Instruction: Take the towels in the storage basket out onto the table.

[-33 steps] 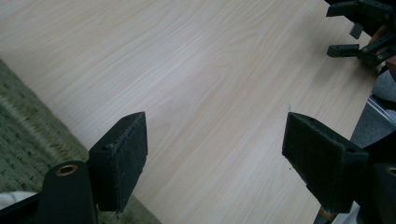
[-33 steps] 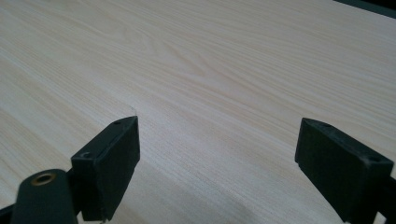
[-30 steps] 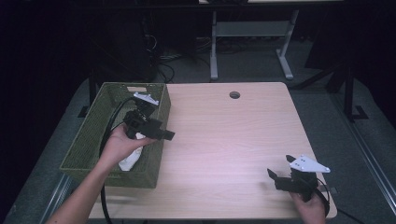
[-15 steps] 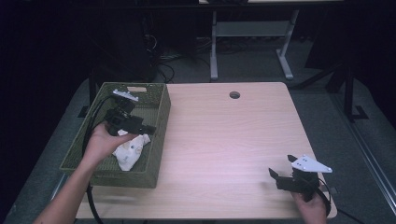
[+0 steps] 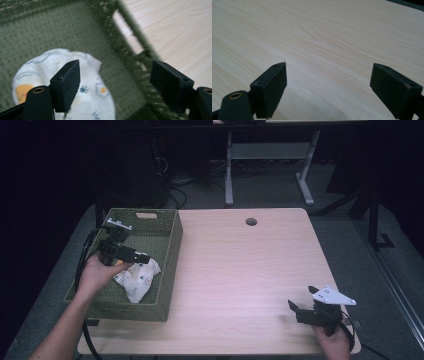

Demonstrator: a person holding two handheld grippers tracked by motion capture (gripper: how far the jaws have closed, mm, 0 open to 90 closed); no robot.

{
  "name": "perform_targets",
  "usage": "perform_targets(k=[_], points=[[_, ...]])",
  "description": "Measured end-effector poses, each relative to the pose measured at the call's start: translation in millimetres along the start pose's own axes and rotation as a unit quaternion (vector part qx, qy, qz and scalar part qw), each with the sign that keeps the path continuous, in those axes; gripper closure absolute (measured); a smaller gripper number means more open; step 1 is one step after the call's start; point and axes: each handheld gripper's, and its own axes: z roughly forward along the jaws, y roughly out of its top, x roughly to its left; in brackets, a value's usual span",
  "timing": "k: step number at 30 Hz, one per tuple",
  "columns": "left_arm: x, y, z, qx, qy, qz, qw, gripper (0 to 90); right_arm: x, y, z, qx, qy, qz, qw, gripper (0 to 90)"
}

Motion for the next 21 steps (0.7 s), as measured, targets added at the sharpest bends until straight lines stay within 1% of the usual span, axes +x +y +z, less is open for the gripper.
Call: perform_targets(k=[1,3,4,5,7,8,9,11,12,13,14,15,17,18,21], points=[[6.7,-2.6,2.5,0.003,0.004,-0.009,0.9999,23.9,-0.2,0.0,-0.1,-0.001,0.0,0.0,1.0,13.6],[13.3,-5.0,4.3,0.005,0.004,-0.017,0.9998,24.0,-0.6,-0.1,-0.5,-0.001,0.0,-0.001,1.0,13.6],[13.3,-5.0,4.3,0.005,0.004,-0.017,0.9998,23.9,-0.6,-0.1,-0.5,-0.001,0.0,-0.001,1.0,13.6],[17.9,-7.4,6.6,0.005,0.006,-0.026,0.9996,24.0,-0.5,-0.1,-0.6,0.0,-0.001,-0.001,1.0,13.6],[20.2,-8.4,7.7,0.008,0.007,-0.029,0.9995,24.0,-0.5,-0.1,-0.6,0.0,-0.001,-0.001,1.0,13.6],[22.7,-9.4,9.2,0.013,0.011,-0.031,0.9994,24.0,-0.6,-0.1,-0.6,0.0,-0.001,-0.001,1.0,13.6],[26.0,-10.9,11.6,0.017,0.016,-0.038,0.999,24.0,-0.6,-0.1,-0.6,0.0,-0.001,-0.001,1.0,13.6],[27.1,-11.3,12.8,0.02,0.018,-0.037,0.999,24.0,-0.6,-0.1,-0.6,0.0,-0.001,0.0,1.0,13.6],[29.0,-12.2,16.3,0.027,0.029,-0.039,0.9985,24.0,-0.6,-0.1,-0.6,0.0,-0.001,-0.001,1.0,13.5],[29.0,-12.2,16.3,0.027,0.029,-0.039,0.9985,24.0,-0.6,-0.1,-0.6,0.0,-0.001,-0.001,1.0,13.6],[30.6,-12.6,19.3,0.032,0.032,-0.039,0.9982,24.0,-0.6,-0.1,-0.6,0.0,-0.001,-0.001,1.0,13.6],[32.7,-12.9,23.8,0.04,0.04,-0.043,0.9975,24.1,-0.5,-0.1,-0.4,0.0,0.0,-0.001,1.0,13.6],[34.2,-12.9,26.4,0.045,0.043,-0.043,0.9971,24.1,-0.4,0.0,-0.4,0.0,0.0,-0.001,1.0,13.6],[36.9,-12.9,30.7,0.051,0.047,-0.048,0.9964,24.1,-0.5,-0.1,-0.9,0.0,0.0,-0.001,1.0,13.6],[39.6,-12.7,34.6,0.058,0.053,-0.048,0.9957,24.1,-0.7,-0.2,-0.9,0.0,0.0,0.0,1.0,13.6]])
